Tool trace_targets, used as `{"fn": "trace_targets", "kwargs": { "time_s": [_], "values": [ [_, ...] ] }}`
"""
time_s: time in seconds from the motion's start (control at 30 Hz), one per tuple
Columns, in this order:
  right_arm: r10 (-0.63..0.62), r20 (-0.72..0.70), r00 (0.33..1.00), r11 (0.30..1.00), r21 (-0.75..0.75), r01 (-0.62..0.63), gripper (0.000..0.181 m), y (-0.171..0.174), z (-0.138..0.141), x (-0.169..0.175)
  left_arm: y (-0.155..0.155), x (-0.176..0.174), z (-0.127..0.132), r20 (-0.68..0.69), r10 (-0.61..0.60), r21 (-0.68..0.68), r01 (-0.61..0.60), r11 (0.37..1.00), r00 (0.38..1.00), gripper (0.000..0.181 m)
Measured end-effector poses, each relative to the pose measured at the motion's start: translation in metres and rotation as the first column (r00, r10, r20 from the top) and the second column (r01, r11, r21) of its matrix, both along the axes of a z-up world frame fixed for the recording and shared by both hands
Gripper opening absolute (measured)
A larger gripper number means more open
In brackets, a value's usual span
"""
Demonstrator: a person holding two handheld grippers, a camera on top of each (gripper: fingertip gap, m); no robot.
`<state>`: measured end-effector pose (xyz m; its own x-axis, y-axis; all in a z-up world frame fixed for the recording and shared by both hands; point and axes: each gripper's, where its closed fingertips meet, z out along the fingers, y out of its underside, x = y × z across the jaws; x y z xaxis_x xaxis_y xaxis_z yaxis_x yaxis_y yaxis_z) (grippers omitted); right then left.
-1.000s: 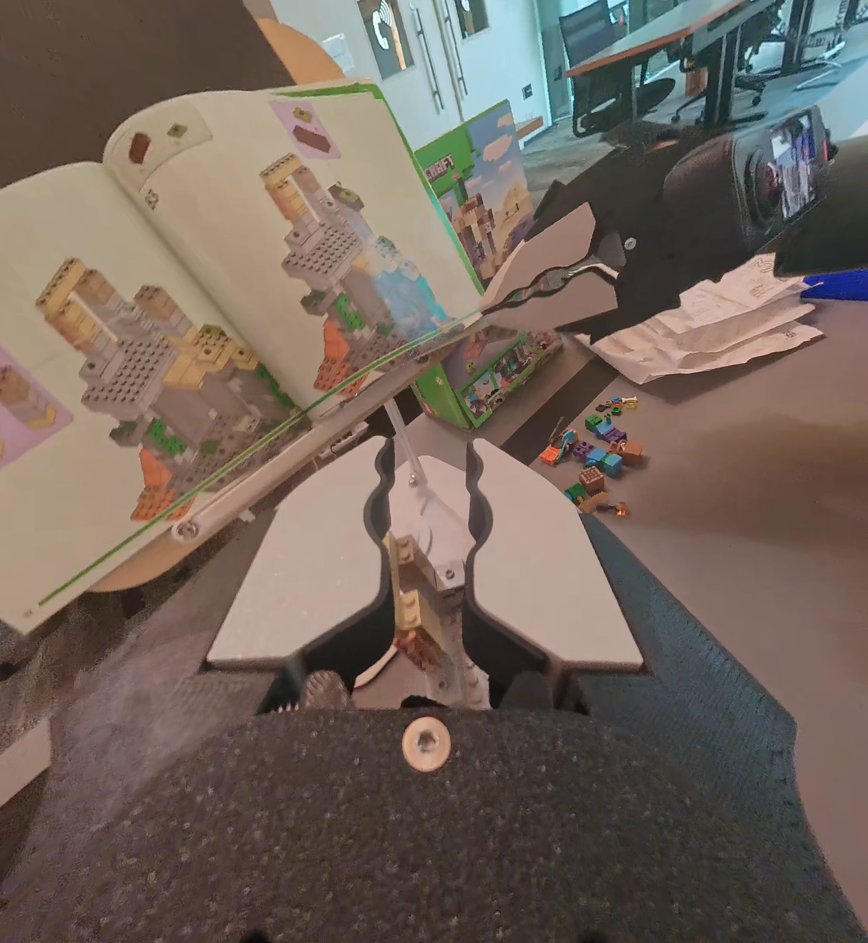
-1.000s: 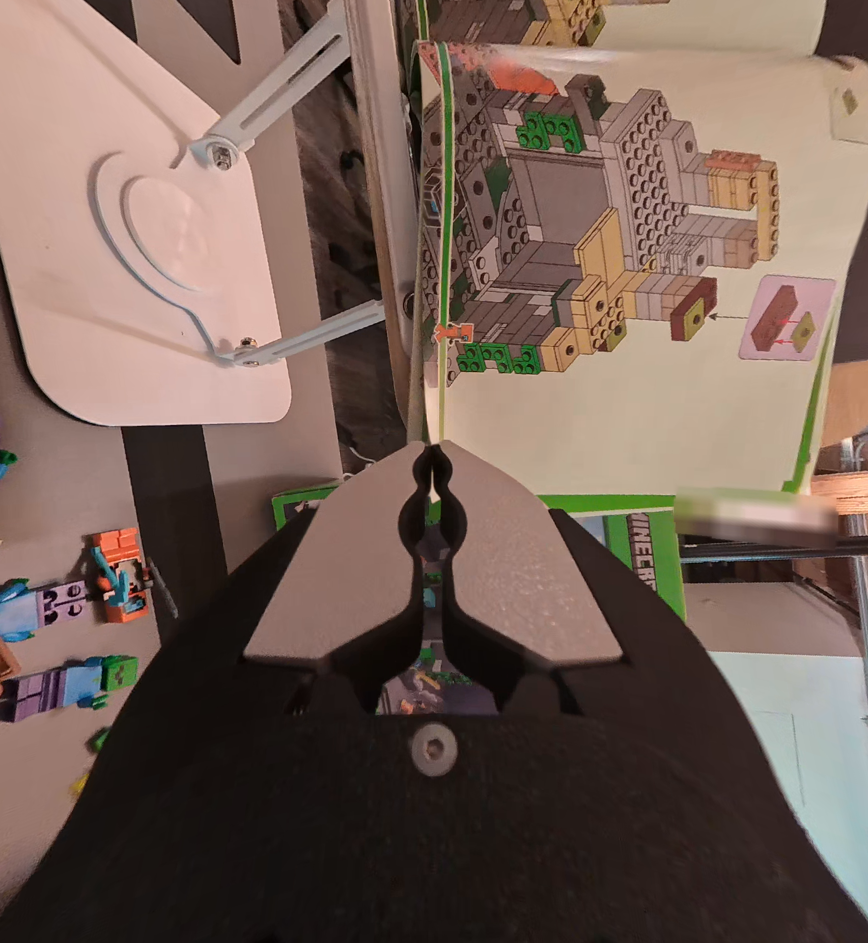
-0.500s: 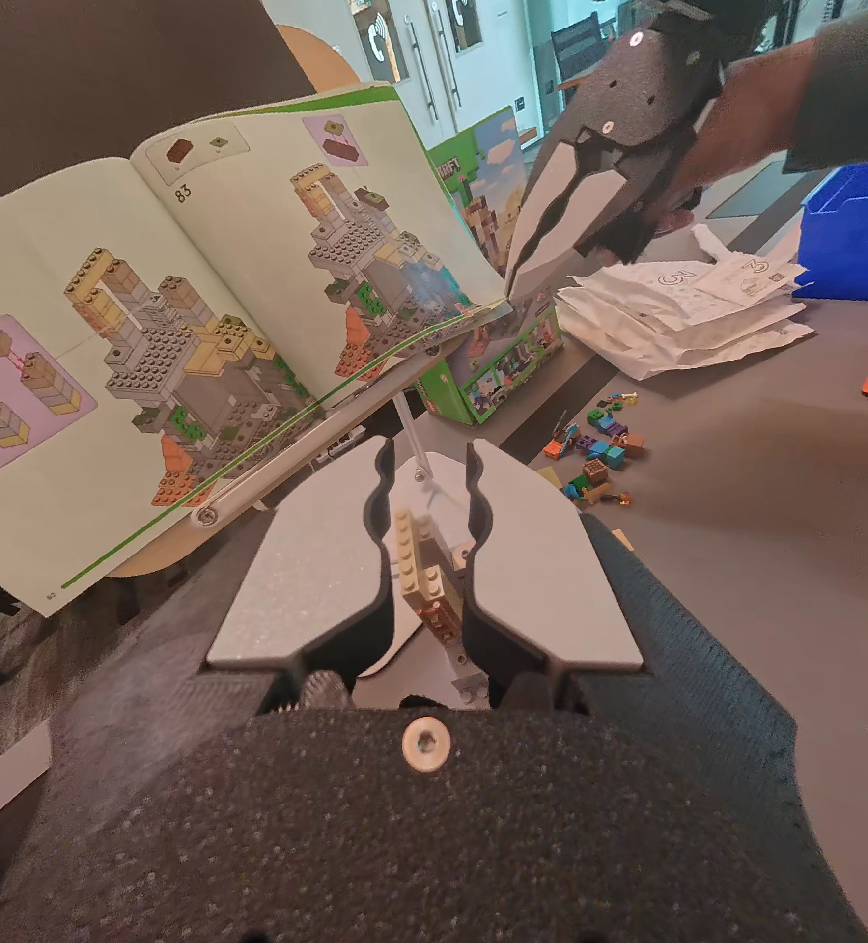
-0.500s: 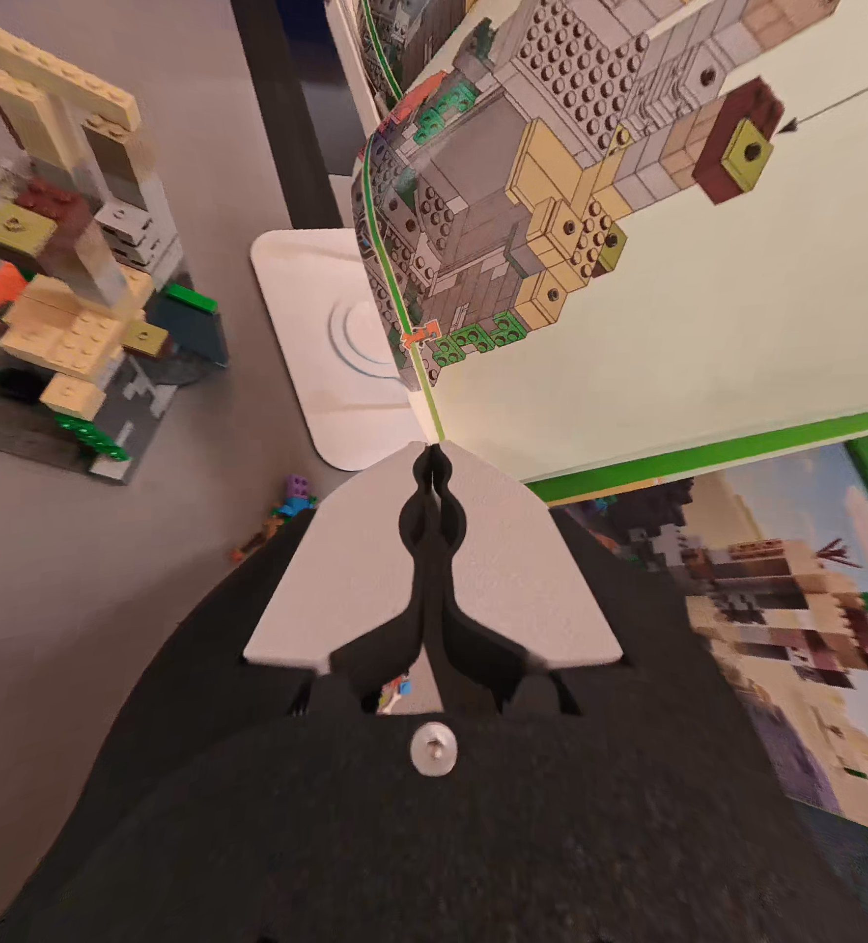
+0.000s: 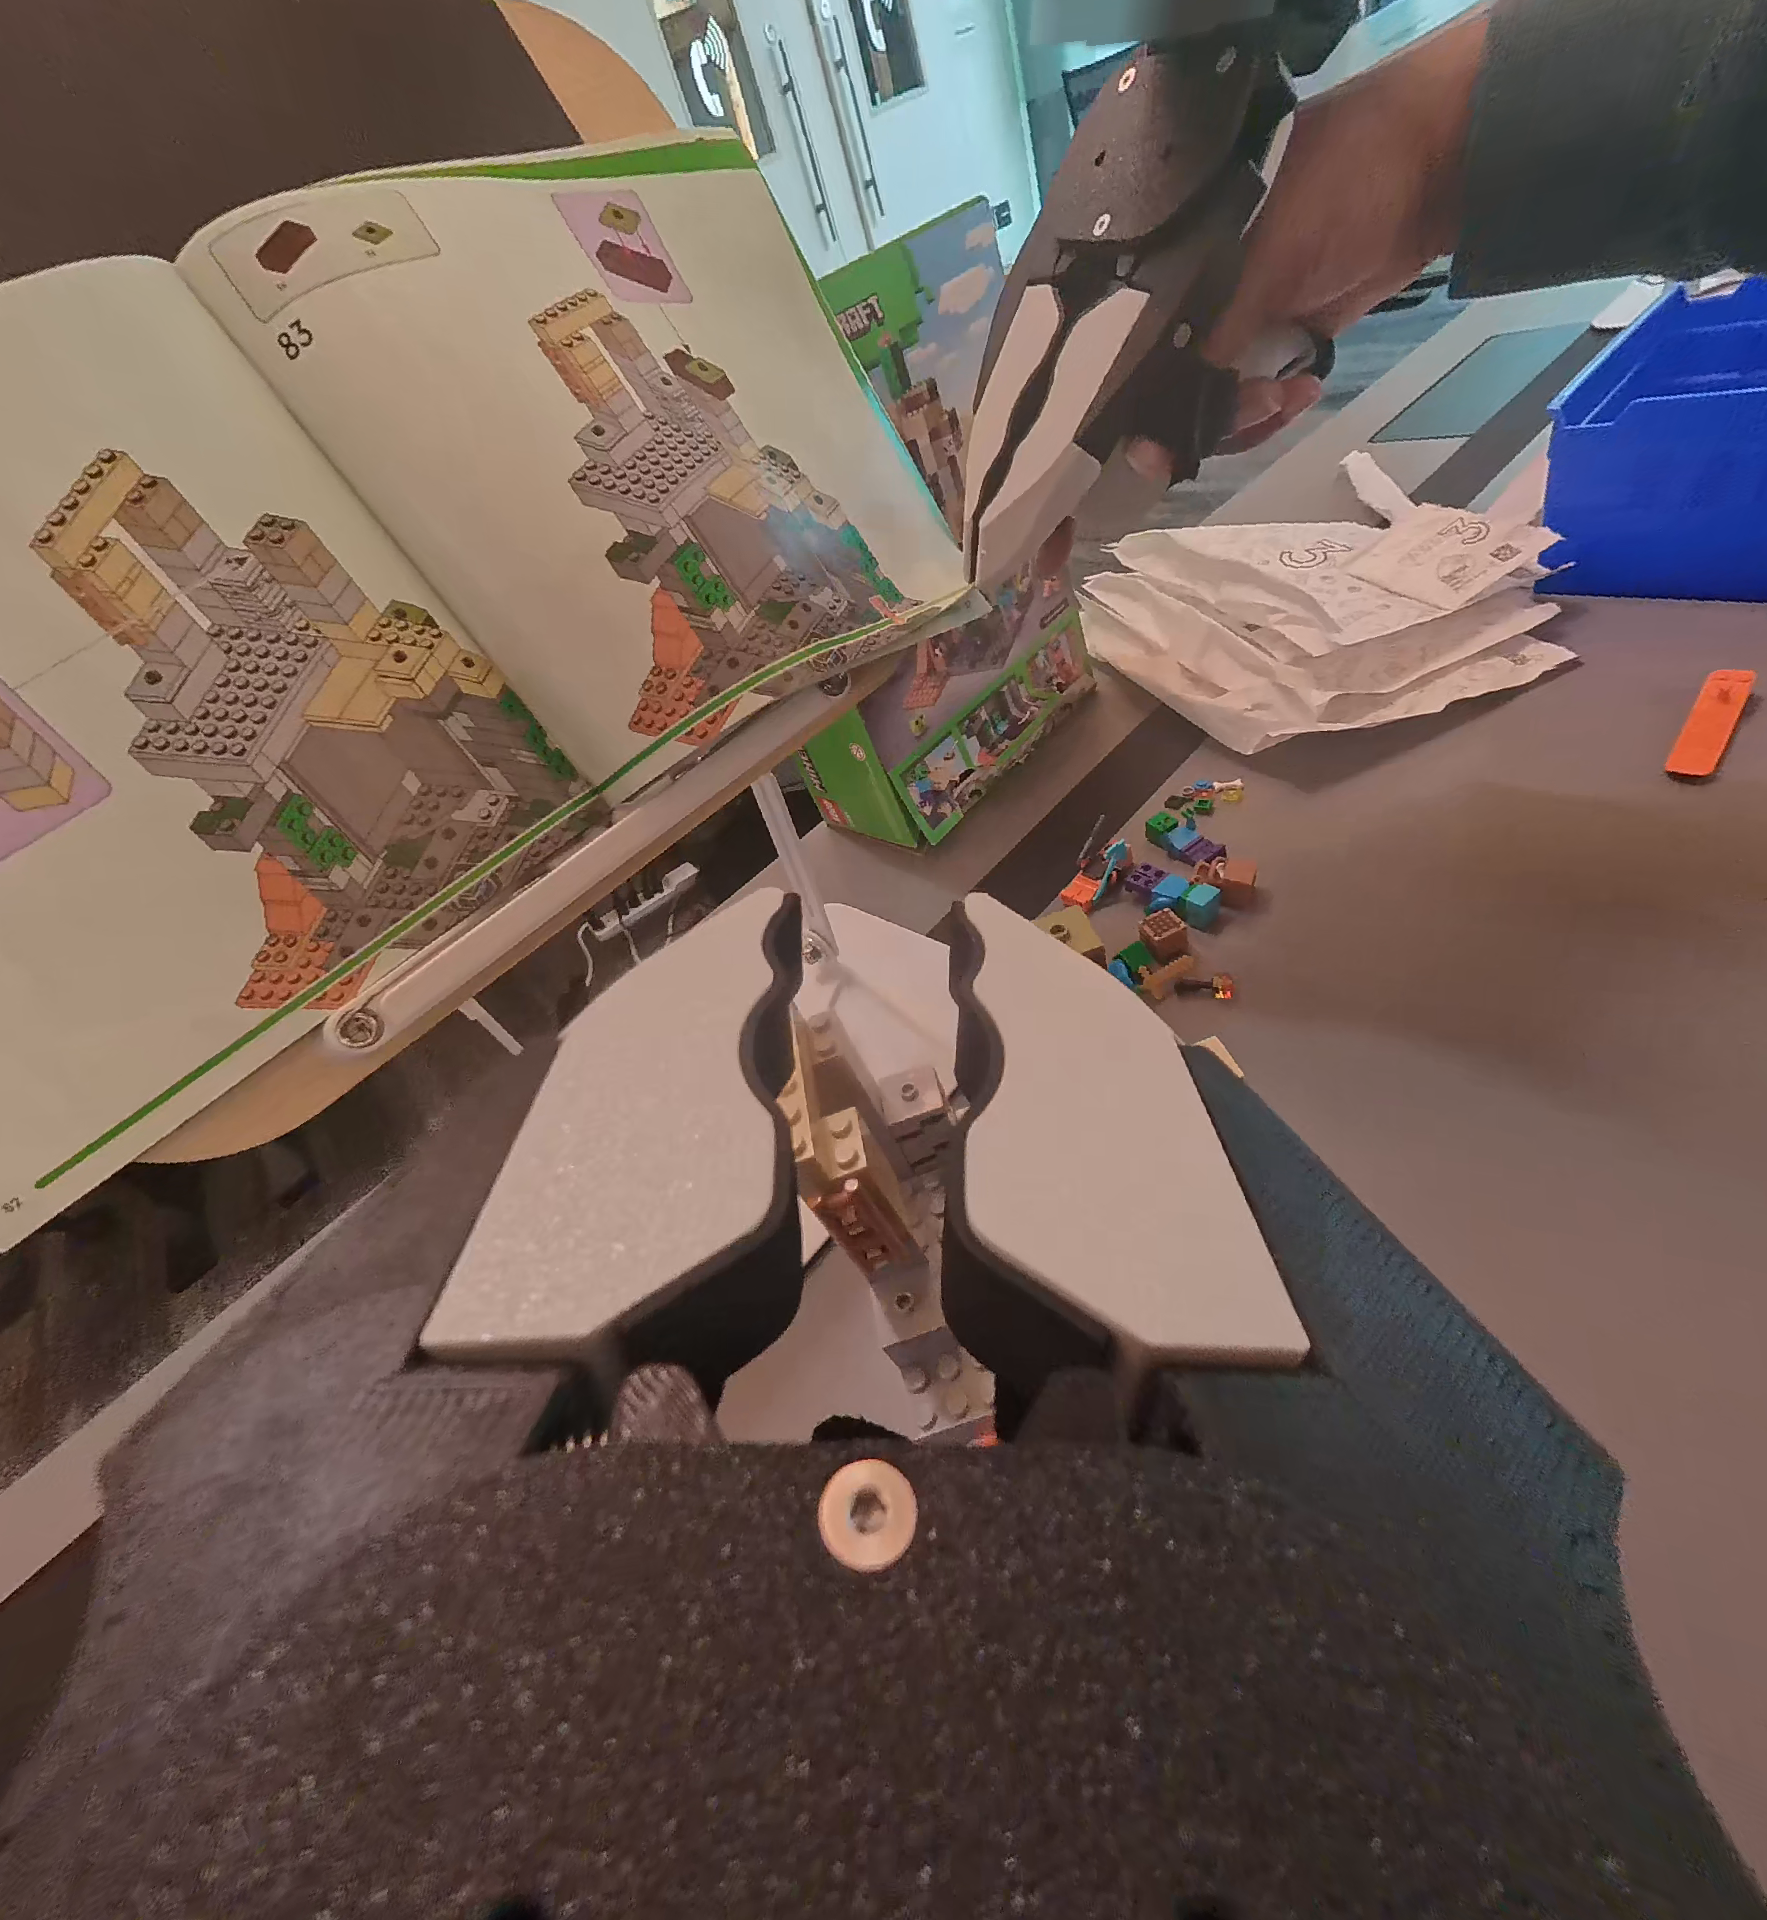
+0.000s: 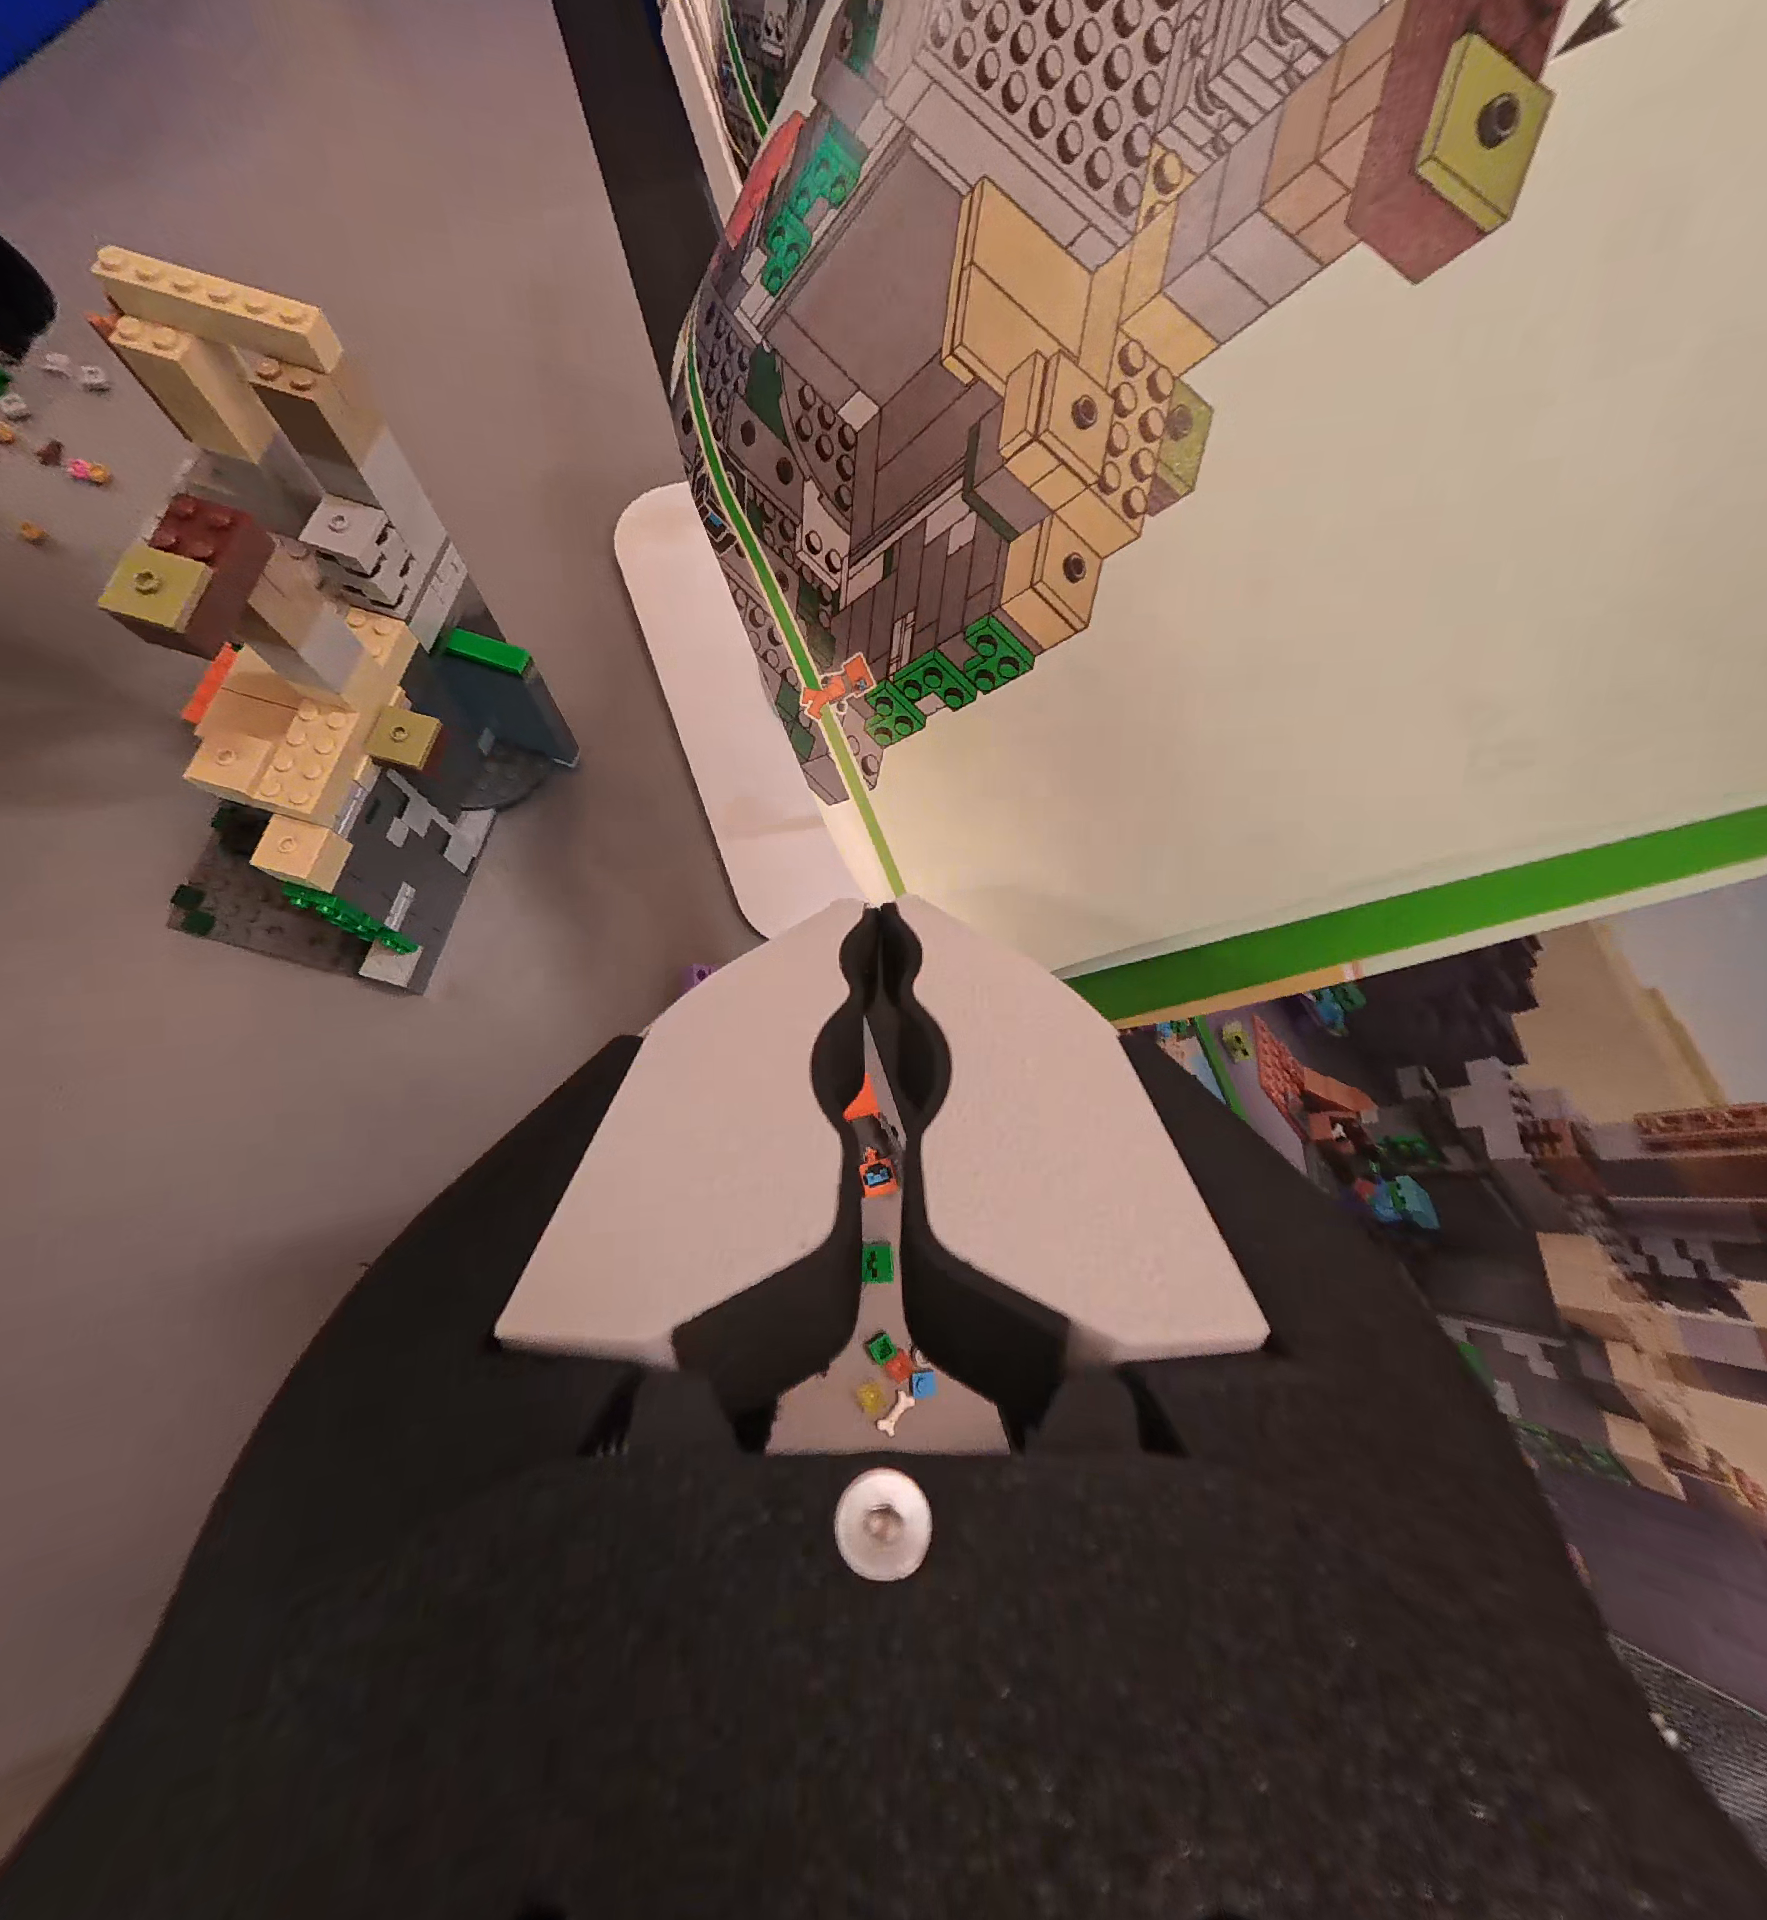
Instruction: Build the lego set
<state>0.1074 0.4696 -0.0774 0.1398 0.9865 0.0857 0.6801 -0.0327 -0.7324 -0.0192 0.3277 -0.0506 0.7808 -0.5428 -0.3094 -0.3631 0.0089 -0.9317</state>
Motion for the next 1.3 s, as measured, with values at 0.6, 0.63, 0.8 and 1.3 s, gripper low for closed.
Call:
{"fn": "trace_targets", "kwargs": {
  "time_s": [0.6, 0.63, 0.8, 1.3],
  "values": [
    [0.008, -0.010, 1.000, 0.999, -0.031, -0.008, 0.000, 0.001, 0.000, 0.001, 0.000, 0.000, -0.006, -0.004, -0.014, -0.015, 0.014, 1.000, 1.000, 0.026],
    [0.008, -0.008, 1.000, 0.999, -0.032, -0.008, 0.000, 0.002, 0.000, 0.002, 0.000, 0.001, -0.006, -0.006, -0.015, -0.015, 0.014, 1.000, 1.000, 0.026],
    [0.004, -0.011, 1.000, 0.999, -0.043, -0.004, 0.000, 0.003, -0.001, 0.003, -0.001, 0.000, -0.006, -0.007, -0.016, -0.016, 0.016, 1.000, 1.000, 0.026],
    [0.004, -0.013, 1.000, 0.980, 0.197, -0.001, 0.000, -0.007, 0.026, 0.005, 0.022, 0.026, 0.017, -0.153, -0.049, 0.025, 0.054, 0.998, 0.987, 0.030]
  ]
}}
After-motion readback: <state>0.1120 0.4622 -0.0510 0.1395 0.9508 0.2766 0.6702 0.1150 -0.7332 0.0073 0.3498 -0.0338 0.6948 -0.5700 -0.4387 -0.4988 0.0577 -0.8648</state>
